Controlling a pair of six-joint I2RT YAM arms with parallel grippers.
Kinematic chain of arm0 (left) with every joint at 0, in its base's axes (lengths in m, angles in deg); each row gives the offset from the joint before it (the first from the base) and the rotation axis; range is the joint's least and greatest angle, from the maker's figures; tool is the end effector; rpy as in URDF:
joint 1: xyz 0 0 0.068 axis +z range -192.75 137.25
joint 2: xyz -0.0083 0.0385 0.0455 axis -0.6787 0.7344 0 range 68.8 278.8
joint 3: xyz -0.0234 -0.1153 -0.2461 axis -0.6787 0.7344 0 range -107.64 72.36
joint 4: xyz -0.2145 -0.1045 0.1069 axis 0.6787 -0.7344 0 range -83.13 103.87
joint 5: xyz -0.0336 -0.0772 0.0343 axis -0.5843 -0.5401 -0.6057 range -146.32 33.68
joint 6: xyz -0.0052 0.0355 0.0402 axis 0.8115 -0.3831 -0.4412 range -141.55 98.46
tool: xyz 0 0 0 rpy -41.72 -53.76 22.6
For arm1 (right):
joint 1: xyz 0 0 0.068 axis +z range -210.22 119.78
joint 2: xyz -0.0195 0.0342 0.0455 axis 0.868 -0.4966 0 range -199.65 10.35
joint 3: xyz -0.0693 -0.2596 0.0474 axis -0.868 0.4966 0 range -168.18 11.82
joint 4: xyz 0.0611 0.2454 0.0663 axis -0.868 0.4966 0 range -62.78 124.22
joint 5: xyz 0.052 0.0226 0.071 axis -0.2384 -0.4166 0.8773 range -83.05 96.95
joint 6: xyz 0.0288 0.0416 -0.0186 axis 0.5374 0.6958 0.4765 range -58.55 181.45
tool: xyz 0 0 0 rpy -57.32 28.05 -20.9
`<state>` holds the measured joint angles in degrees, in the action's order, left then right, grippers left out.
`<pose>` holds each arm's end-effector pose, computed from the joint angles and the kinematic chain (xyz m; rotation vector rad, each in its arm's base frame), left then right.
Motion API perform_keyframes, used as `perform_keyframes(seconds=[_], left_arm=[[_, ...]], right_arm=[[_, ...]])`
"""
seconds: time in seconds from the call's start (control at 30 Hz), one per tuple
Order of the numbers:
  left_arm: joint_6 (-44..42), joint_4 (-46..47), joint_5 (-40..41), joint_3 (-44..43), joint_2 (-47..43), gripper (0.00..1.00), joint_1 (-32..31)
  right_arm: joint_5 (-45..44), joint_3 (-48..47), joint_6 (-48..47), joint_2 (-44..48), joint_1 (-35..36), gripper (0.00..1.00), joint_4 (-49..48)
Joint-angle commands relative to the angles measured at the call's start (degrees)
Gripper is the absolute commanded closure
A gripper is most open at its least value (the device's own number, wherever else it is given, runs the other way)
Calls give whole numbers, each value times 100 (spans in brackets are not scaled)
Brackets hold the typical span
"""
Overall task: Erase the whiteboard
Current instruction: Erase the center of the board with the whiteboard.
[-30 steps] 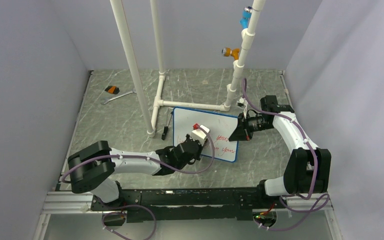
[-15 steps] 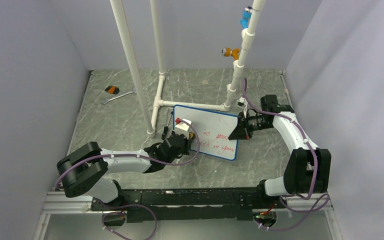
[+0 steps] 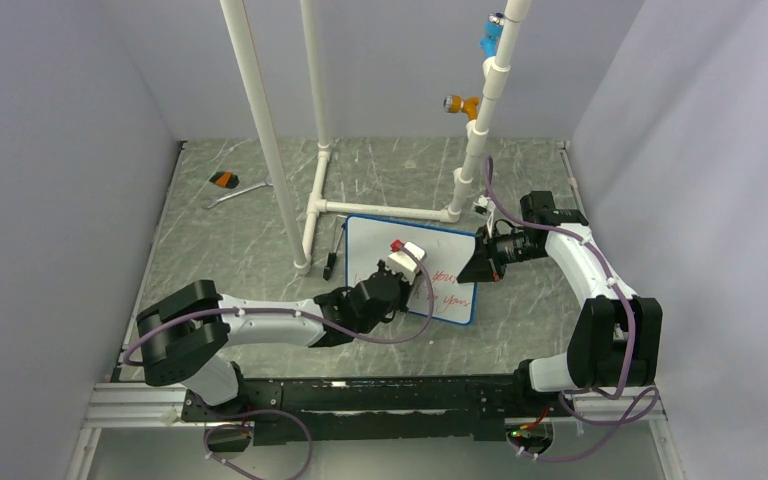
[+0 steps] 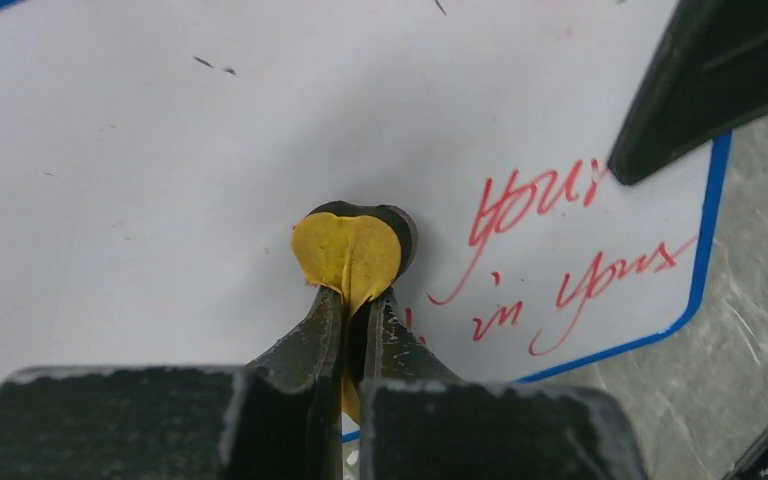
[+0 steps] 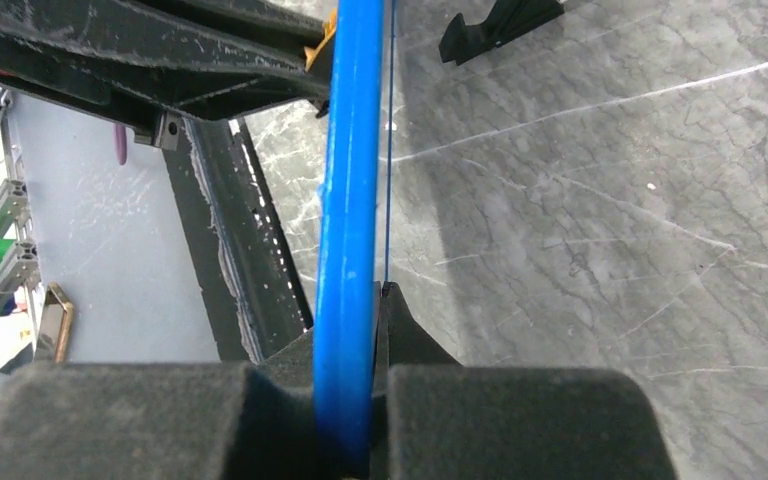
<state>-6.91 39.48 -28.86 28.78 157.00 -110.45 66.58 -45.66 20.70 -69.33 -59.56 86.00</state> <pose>0.1397 -0.2973 0.2136 0.5444 1.8193 -0.5341 0.2362 0.0335 0.2455 -0.9401 2.1834 1.2143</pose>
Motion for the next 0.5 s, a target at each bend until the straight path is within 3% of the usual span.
perform_keyframes(seconds=[0.0, 0.27, 0.47], left_arm=[[-21, -432, 738, -384, 50, 100, 315], [353, -56, 65, 283, -366, 100, 669], [-75, 534, -443, 54, 17, 100, 2]], right_arm=[[407, -71, -183, 72, 48, 100, 199], [411, -80, -205, 36, 48, 100, 219], [400, -80, -185, 32, 48, 100, 200]])
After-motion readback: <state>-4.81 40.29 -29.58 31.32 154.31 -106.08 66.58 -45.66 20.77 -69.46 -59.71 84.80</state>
